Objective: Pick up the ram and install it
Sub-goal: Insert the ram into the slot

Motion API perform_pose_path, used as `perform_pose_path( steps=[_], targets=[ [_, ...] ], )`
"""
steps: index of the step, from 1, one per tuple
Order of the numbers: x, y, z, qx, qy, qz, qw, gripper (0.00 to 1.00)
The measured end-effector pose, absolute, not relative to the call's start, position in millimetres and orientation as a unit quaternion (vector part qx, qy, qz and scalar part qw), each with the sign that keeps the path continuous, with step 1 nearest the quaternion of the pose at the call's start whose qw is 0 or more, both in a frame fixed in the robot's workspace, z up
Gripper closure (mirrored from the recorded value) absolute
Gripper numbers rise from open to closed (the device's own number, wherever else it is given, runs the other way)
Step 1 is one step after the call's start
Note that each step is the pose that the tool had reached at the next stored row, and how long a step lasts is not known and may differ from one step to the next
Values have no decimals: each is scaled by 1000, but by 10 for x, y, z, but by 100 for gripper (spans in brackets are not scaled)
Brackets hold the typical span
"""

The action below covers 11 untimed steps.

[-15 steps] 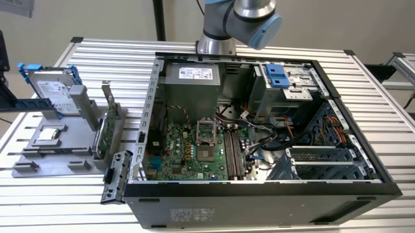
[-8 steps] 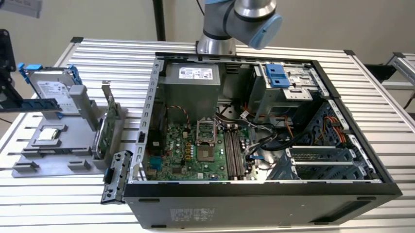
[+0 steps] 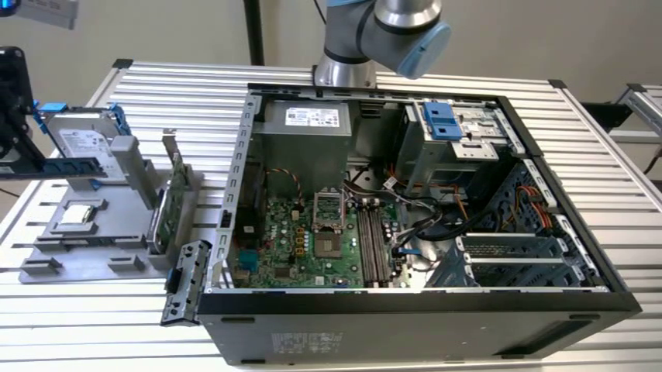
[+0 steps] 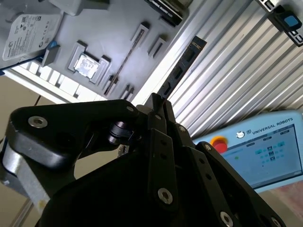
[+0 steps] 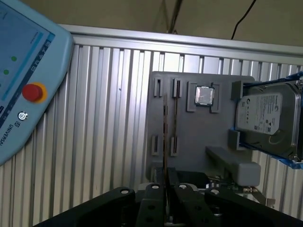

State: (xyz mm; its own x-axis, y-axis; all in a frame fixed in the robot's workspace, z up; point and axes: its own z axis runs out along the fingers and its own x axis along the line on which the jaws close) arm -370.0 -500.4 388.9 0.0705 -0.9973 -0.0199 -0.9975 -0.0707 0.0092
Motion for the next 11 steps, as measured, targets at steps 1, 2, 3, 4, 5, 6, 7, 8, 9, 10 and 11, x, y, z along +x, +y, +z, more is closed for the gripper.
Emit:
perform_pose_path(
  steps=[1,2,3,4,5,6,7,8,9,10,11],
  targets=[
    [-3691,-5003,3889,-732,682,10,3,100],
    [-3681,-5003,3889,-732,682,10,3,100],
    [-3672,-5003,3889,-732,682,10,3,100],
    [-3662,-5003,3889,-732,682,10,3,100],
    [-3652,-5003,3890,-732,682,10,3,100],
    [-3642,-5004,3889,-732,682,10,3,100],
    [-3631,-5003,3889,-732,682,10,3,100],
    [-3622,-5003,3890,-732,682,10,3,100],
    [-3612,-5003,3889,-732,682,10,3,100],
    [-3602,-5003,3889,-732,682,10,3,100],
    [-3592,-5003,3889,-732,682,10,3,100]
  ],
)
